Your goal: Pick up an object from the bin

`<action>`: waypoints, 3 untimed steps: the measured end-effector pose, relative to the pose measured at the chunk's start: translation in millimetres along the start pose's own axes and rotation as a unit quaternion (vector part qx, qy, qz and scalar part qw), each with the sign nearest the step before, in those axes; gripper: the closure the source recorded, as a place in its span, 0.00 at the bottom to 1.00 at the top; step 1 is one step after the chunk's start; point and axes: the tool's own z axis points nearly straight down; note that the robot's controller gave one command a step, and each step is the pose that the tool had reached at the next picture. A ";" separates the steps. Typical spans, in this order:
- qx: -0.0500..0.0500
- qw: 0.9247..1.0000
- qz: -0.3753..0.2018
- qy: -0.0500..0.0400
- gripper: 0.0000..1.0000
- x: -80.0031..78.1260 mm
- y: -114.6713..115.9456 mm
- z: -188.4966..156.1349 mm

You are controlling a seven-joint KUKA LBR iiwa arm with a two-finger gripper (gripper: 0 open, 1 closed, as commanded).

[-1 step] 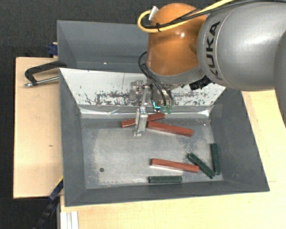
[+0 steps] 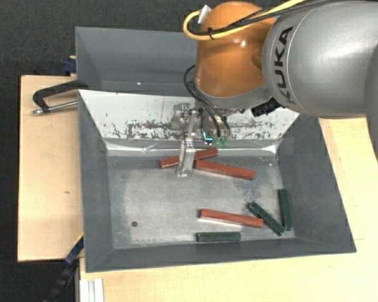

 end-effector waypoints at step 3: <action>0.001 0.987 -0.162 -0.002 0.00 2.8 -77.4 91.5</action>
Offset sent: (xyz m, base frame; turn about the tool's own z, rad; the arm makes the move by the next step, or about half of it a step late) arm -0.0035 -0.0867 -0.0328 -0.3102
